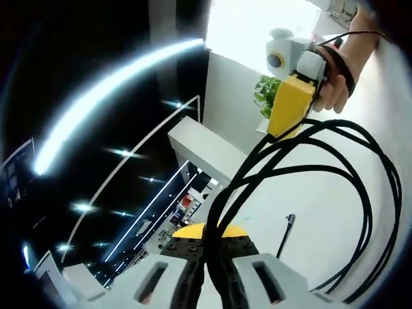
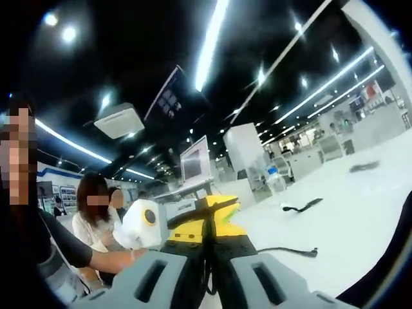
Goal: Coil the Type-C to USB data cable on the desktop and secure it with Velcro straps.
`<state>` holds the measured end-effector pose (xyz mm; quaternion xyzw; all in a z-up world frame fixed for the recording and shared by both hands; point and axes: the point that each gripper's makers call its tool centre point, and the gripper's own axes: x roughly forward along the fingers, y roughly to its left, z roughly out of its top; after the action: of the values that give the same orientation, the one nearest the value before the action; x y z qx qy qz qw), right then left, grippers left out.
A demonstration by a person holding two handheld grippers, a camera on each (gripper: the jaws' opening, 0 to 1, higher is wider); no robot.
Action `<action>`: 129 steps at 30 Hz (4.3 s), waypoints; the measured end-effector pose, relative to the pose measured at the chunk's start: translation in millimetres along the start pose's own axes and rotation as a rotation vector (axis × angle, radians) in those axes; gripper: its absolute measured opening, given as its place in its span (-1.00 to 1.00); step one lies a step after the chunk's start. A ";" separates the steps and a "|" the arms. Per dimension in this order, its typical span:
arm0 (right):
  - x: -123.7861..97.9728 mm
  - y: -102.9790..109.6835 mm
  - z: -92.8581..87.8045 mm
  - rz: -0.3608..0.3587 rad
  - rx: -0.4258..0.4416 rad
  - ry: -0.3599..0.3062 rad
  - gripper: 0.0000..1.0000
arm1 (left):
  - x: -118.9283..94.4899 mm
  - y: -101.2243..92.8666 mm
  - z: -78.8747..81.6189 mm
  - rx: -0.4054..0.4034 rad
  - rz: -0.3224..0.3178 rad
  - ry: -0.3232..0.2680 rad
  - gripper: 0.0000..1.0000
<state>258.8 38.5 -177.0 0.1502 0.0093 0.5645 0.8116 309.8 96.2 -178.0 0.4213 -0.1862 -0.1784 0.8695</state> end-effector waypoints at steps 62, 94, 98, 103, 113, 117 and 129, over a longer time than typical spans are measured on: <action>3.7 -30.0 -40.6 -0.109 -0.211 0.171 -0.93 | 1.5 -48.9 9.1 0.125 -0.166 -0.014 -0.91; 2.6 -29.1 -46.2 -0.063 -0.119 0.181 -0.88 | 3.6 -53.1 3.7 0.142 -0.194 -0.001 -0.92; 2.5 -28.0 -45.9 -0.060 -0.115 0.177 -0.88 | 3.1 -52.5 4.1 0.145 -0.189 0.000 -0.92; 3.0 -26.9 -45.7 -0.057 -0.121 0.165 -0.84 | 3.9 -53.3 1.9 0.136 -0.192 0.006 -0.92; 4.2 -26.5 -40.8 -0.051 -0.148 0.144 -0.72 | 4.9 -52.8 -2.5 0.122 -0.193 0.021 -0.92; 2.6 -29.1 -33.3 -0.055 -0.120 0.111 -0.72 | 5.0 -52.9 -3.9 0.122 -0.194 0.026 -0.92; -18.6 -85.0 -18.9 -0.279 -0.064 0.021 -0.71 | 4.2 -47.2 -3.4 0.122 -0.176 0.032 -0.92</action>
<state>326.3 -1.2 -219.6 0.1153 0.0207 0.4479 0.8864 307.8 69.1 -216.9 0.4912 -0.1450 -0.2355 0.8260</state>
